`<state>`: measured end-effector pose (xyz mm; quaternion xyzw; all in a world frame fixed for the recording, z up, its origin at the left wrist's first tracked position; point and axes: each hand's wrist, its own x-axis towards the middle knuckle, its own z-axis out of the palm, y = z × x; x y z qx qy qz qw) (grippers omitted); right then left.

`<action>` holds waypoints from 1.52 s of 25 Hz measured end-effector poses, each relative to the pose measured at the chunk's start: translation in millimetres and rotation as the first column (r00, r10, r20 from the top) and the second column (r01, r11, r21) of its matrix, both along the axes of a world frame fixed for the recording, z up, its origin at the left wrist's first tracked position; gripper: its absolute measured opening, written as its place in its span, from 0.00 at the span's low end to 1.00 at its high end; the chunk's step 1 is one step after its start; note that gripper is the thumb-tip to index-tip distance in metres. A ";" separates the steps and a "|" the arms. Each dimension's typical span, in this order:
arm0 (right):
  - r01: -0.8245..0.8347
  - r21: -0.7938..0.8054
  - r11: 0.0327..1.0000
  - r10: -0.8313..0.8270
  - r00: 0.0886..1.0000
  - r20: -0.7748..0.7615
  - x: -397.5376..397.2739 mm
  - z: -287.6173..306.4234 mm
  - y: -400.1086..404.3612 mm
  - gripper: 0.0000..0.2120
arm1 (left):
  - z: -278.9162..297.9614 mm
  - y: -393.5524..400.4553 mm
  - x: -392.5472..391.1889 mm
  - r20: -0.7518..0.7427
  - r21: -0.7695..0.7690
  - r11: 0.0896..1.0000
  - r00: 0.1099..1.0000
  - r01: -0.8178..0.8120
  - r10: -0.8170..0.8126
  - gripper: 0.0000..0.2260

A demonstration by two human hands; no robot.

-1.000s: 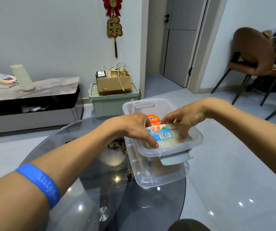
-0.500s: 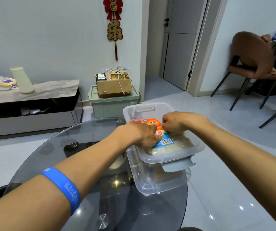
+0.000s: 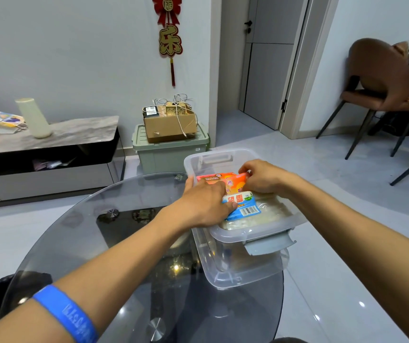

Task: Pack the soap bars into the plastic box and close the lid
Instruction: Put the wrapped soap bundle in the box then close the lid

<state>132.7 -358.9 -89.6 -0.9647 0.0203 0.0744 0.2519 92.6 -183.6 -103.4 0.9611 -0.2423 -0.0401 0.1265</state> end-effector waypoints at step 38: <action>0.270 0.469 0.841 -0.373 0.917 0.141 -57.9 11.1 7.9 0.08 | 17.7 57.5 -71.6 -0.541 -0.780 0.194 0.797 -0.595 0.268 0.14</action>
